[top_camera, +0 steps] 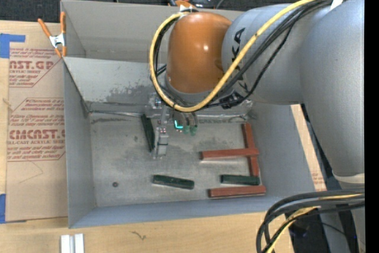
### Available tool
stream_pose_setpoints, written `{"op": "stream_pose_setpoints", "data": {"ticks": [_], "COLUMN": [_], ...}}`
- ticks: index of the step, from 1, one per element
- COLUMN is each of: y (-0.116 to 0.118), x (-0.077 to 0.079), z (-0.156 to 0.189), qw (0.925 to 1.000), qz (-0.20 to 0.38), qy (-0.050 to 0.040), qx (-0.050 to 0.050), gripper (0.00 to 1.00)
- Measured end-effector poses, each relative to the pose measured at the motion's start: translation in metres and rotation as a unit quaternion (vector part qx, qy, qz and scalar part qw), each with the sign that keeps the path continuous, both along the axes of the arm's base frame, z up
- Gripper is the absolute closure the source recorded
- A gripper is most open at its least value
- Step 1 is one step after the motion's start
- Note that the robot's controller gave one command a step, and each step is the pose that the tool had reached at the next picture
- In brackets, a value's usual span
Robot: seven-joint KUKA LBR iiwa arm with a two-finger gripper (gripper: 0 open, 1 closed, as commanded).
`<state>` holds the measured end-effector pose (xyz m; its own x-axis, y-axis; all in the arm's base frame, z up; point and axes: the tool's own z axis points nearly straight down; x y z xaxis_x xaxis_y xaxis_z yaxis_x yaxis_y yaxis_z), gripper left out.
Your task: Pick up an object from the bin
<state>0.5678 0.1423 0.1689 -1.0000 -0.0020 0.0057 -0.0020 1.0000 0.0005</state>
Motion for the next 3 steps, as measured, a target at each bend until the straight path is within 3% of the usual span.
{"op": "stream_pose_setpoints", "data": {"ticks": [1,2,3], "y": [-0.0437,-0.0417,-0.0417], "x": [-0.0494,-0.0442,-0.0442], "z": [-0.1000,-0.0917,-0.0917], "qw": [0.9999,0.9998,0.9998], "qz": [0.014,0.015,0.015], "qy": [-0.0042,-0.0095,-0.0095], "qx": [0.001,0.002,0.002], "gripper": [0.00,1.00,0.00]}}
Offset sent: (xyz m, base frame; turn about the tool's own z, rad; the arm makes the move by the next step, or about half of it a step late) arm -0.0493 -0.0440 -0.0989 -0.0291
